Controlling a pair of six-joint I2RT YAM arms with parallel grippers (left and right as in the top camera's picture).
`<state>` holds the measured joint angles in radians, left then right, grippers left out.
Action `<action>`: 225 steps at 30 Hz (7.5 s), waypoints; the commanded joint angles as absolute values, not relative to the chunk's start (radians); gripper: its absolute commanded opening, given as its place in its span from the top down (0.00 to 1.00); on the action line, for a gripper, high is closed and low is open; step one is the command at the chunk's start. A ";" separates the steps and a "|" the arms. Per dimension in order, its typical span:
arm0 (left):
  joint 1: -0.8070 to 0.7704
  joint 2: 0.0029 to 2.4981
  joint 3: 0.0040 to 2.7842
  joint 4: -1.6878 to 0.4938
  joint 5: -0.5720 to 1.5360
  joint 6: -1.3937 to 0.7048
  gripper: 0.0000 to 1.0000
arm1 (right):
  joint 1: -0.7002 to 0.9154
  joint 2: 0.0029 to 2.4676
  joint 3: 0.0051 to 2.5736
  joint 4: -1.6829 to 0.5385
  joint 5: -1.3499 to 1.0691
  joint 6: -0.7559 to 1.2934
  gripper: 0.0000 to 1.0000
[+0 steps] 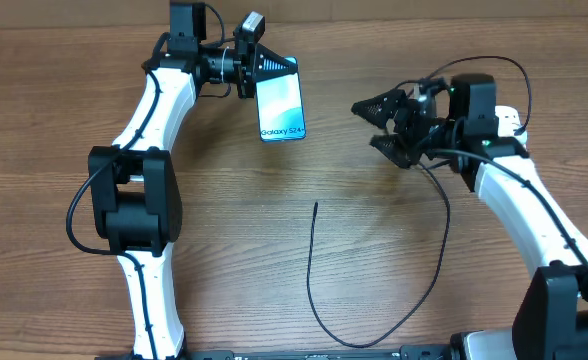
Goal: Plug charger to phone and switch on socket
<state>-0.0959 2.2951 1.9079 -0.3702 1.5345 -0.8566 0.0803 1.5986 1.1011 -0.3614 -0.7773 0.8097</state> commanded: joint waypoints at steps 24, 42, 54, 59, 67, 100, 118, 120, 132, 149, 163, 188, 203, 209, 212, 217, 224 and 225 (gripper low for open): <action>0.005 2.265 1.914 -0.369 1.582 -0.833 0.96 | 0.513 1.558 1.497 -1.155 0.142 0.611 0.05; 0.029 2.265 1.914 -0.369 1.582 -0.822 0.96 | 0.638 1.566 1.100 -0.859 0.110 0.711 0.04; 0.062 2.265 1.914 -0.369 1.582 -0.822 0.96 | 0.662 1.722 1.116 -0.855 0.019 0.733 0.05; 0.065 2.265 1.914 -0.369 1.582 -0.814 0.96 | 0.662 1.788 1.168 -0.876 0.078 0.729 0.06; 0.078 2.265 1.914 -0.369 1.575 -0.811 0.95 | 0.662 1.790 1.254 -0.891 0.073 0.730 0.06; 0.105 2.265 1.914 -0.370 1.579 -0.812 0.96 | 0.680 1.984 1.543 -1.154 0.027 0.763 0.07; 0.105 2.265 1.914 -0.370 1.580 -0.811 0.96 | 0.725 2.064 1.542 -1.131 0.076 0.805 0.19; 0.105 2.265 1.914 -0.370 1.580 -0.811 0.95 | 0.725 2.077 1.542 -1.131 0.077 0.805 0.23; 0.105 2.265 1.914 -0.370 1.580 -0.811 0.96 | 0.725 2.092 1.534 -1.113 0.078 0.812 0.29; 0.104 2.265 1.914 -0.370 1.580 -0.811 0.96 | 0.725 2.093 1.493 -1.093 0.077 0.812 0.44; 0.105 2.265 1.914 -0.370 1.580 -0.811 0.96 | 0.725 2.097 1.492 -1.081 0.076 0.812 0.44; 0.105 2.265 1.914 -0.369 1.563 -0.811 0.95 | 0.725 2.153 1.491 -1.057 0.087 0.812 0.44; 0.105 2.265 1.914 -0.369 1.560 -0.811 0.96 | 0.743 2.158 1.460 -1.033 0.089 0.812 0.57; 0.105 2.265 1.914 -0.369 1.560 -0.811 0.96 | 0.743 2.158 1.460 -1.032 0.089 0.812 0.66; 0.105 2.265 1.914 -0.369 1.561 -0.811 0.95 | 0.743 2.158 1.460 -1.033 0.089 0.812 0.73; 0.105 2.265 1.914 -0.370 1.561 -0.811 0.95 | 0.743 2.158 1.460 -1.033 0.090 0.812 0.81; 0.104 2.265 1.914 -0.370 1.562 -0.816 0.96 | 0.743 2.158 1.460 -1.033 0.094 0.812 0.89; 0.104 2.265 1.914 -0.370 1.562 -0.816 0.96 | 0.743 2.158 1.460 -1.034 0.093 0.812 0.89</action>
<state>0.1028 2.2951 1.9079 -0.3710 1.5372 -0.8268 0.7414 2.1124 1.4929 -1.0229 0.0601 0.8116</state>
